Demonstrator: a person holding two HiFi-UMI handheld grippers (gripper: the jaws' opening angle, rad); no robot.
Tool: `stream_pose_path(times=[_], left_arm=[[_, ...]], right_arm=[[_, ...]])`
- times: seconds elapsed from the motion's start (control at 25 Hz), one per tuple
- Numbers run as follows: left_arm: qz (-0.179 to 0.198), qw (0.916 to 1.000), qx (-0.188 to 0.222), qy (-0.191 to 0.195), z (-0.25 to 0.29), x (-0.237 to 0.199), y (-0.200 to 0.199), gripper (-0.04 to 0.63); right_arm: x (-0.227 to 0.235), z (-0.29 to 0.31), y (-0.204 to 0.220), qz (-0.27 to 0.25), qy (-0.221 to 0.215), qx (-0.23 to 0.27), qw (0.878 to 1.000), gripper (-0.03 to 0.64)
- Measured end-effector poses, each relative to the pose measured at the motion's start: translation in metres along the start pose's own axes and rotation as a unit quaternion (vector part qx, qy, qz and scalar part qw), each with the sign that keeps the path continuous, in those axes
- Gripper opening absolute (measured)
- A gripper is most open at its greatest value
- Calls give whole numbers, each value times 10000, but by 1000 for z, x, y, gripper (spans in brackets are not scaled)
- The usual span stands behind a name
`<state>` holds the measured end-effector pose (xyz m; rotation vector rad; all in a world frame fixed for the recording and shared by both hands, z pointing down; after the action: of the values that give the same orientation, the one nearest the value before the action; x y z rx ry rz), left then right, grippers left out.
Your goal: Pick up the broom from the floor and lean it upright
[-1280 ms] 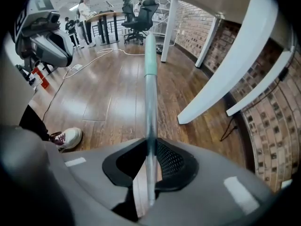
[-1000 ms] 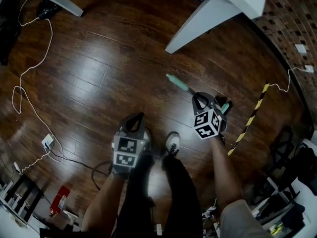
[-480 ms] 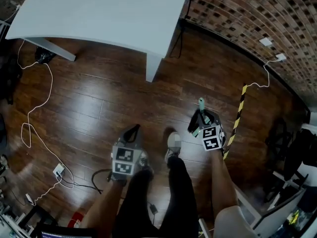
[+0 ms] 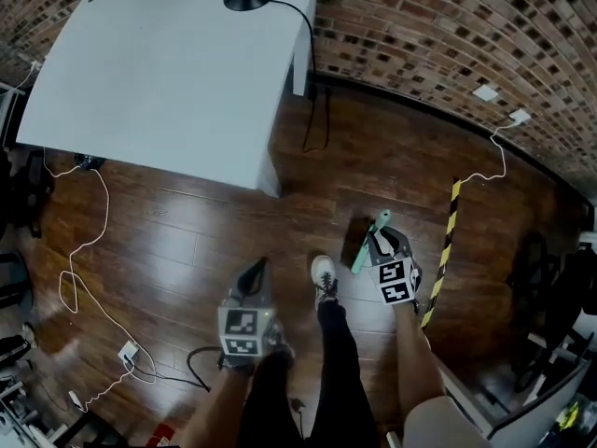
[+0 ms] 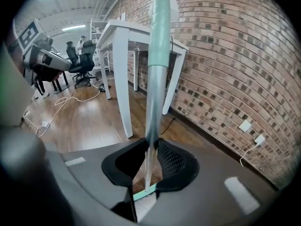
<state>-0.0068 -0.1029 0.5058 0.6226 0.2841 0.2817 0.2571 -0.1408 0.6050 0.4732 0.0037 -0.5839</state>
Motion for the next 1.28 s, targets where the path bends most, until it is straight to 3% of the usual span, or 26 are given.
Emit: stream_pose_path(times=[0.2,0.48,0.72,1.28], left_arm=[[-175,9996,-100,-217,24,-3,-12,0],[-422,9979,-293,-389,56,-13,-23,0],[-572,9964,-429,-459,69,-25,-31,0],[-357,9964,-705,-322,107,-26,-29,0]], right_arm=[[29,24,-54,-178,-43,221,9996,97],[62,67,-148,-960,-76,420,9945,103],[60,105,-207,-1558,-288,400,9866,101],[26,152,-264,-2235,-668,481,9712,109]])
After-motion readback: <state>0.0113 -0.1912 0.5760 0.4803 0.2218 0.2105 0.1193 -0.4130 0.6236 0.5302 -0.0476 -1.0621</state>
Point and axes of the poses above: the fingertips, and each gripper's own axes: z forward along the fingers, x to its right, y out of its underside, the point moved 1 cm from there along -z, backward along the fingers, and after that the axes turned 13 degrees about -x, right-handed, at the moved point
